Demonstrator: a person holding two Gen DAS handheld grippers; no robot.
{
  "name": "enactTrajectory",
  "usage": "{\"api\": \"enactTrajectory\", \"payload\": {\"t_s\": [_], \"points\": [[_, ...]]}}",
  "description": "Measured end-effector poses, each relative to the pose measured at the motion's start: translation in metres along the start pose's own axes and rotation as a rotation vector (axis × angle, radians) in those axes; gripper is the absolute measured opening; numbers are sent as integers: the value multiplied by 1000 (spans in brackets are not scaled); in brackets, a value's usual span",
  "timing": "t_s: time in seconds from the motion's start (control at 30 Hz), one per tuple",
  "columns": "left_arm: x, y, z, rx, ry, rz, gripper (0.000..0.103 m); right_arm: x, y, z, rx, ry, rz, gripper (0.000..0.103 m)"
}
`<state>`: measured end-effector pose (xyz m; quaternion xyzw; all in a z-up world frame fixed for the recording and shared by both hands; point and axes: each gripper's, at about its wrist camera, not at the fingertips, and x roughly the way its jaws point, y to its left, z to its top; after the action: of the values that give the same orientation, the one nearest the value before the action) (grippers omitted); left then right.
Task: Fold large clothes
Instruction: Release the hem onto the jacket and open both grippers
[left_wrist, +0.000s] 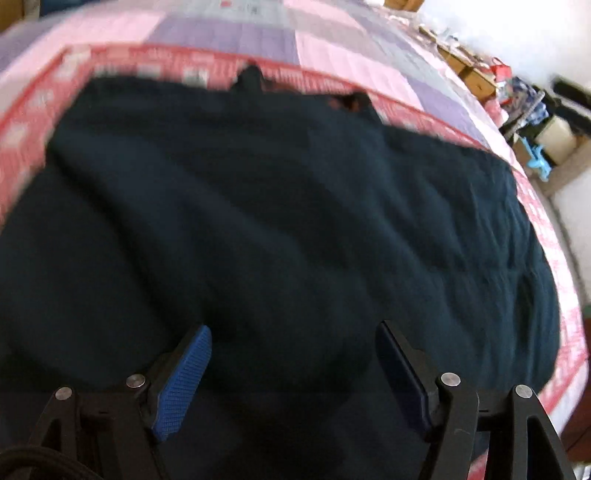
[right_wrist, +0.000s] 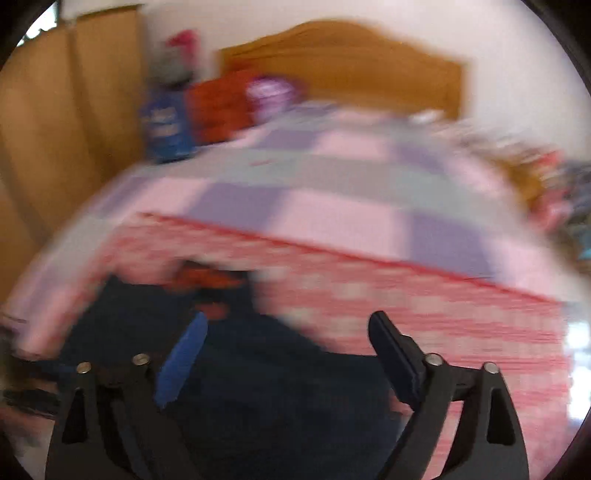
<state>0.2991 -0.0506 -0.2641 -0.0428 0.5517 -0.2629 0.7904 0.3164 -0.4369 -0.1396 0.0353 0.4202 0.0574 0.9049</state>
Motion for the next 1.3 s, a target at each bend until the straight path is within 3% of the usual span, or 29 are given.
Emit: {"api": "enactTrajectory", "payload": {"t_s": [0.1, 0.23, 0.37, 0.5, 0.57, 0.6, 0.63, 0.67, 0.8, 0.97, 1.07, 1.13, 1.2, 1.3], "points": [[-1, -16, -18, 54, 13, 25, 77, 51, 35, 6, -184, 123, 33, 93], [-11, -23, -29, 99, -9, 48, 77, 122, 57, 9, -271, 274, 104, 93], [-10, -8, -34, 29, -15, 75, 77, 173, 70, 3, -345, 397, 124, 93], [-8, 4, -45, -58, -15, 72, 77, 204, 72, -15, -317, 524, 174, 92], [-6, 3, -49, -65, -14, 79, 77, 203, 72, -21, -312, 504, 212, 70], [-7, 2, -51, -62, -15, 81, 77, 199, 72, -22, -307, 483, 228, 40], [-7, 1, -54, -59, -17, 82, 77, 197, 70, -22, -303, 465, 218, 21], [-7, -1, -56, -55, -20, 83, 77, 192, 69, -21, -303, 440, 207, 14], [-6, -2, -58, -53, -24, 82, 77, 177, 67, -18, -313, 379, 189, 7], [-7, -2, -57, -53, -30, 79, 77, 147, 81, 3, -362, 195, 72, 5], [-9, -5, -47, -41, -48, 83, 77, 152, 90, 25, -427, 122, -67, 0], [-8, -10, -37, -22, -69, 89, 77, 167, 71, 47, -353, 107, -186, 0], [-4, -15, -27, 3, -92, 90, 77, 187, 51, 57, -253, 174, -151, 0], [14, -17, -17, 26, -91, 108, 78, 170, 47, 51, -152, 166, -20, 0]]}}
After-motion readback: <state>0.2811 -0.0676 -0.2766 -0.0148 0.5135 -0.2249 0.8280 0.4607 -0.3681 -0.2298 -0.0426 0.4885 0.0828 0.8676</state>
